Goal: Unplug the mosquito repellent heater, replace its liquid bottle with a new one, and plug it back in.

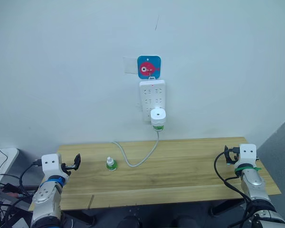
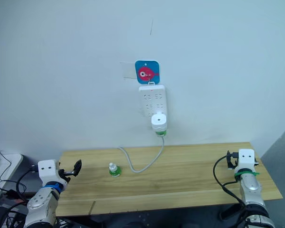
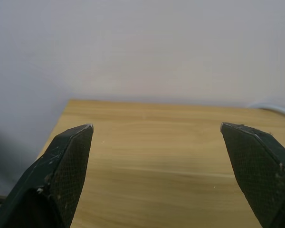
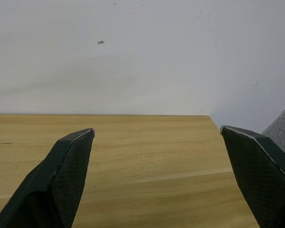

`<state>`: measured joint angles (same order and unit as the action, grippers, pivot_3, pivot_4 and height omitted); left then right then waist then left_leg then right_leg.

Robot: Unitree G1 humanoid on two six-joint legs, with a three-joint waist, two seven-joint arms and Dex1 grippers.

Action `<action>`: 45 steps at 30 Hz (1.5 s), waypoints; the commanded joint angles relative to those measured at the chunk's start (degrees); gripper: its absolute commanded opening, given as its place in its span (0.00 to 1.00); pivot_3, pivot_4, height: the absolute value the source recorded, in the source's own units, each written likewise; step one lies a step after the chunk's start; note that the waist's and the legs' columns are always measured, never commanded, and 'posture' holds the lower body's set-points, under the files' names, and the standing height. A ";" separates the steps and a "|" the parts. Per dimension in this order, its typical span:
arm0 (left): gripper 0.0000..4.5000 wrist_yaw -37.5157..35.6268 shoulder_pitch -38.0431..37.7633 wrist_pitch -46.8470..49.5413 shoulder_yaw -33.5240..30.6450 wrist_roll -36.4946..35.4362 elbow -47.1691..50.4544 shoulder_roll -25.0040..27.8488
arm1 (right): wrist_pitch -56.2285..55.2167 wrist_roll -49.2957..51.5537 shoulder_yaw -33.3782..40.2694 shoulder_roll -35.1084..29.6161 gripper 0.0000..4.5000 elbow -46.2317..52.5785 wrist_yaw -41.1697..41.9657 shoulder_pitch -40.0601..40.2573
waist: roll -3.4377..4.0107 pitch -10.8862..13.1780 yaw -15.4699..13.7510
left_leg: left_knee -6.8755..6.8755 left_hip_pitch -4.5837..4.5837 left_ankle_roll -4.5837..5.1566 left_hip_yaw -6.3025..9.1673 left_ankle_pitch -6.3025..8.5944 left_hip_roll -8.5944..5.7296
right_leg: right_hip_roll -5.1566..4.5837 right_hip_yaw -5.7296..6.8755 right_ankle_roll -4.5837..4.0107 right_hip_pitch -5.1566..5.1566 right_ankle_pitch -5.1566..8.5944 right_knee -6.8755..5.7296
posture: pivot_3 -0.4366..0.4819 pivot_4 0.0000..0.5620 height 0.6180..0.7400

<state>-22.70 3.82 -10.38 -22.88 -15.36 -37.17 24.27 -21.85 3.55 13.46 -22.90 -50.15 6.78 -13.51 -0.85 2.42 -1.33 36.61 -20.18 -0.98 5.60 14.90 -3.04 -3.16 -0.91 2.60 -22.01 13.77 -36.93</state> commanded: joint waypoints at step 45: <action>0.67 -33.53 37.75 22.25 19.49 -7.23 15.09 3.34 | 51.32 16.18 -18.09 3.92 1.00 88.02 14.08 5.08 | -0.35 10.17 4.24 | 0.37 -1.72 -0.29 0.35 0.15 0.47 | 0.12 0.46 -0.36 -1.54 -0.16 -0.14 | 0.33 0.44 1.00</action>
<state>-56.32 39.56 14.25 -3.04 -23.54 -21.13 27.73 29.46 19.31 -4.68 -19.05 34.56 21.18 -7.74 -1.20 12.59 2.91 36.98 -21.90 -1.27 5.94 15.05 -2.59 -3.04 -0.45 2.25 -23.55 13.61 -37.07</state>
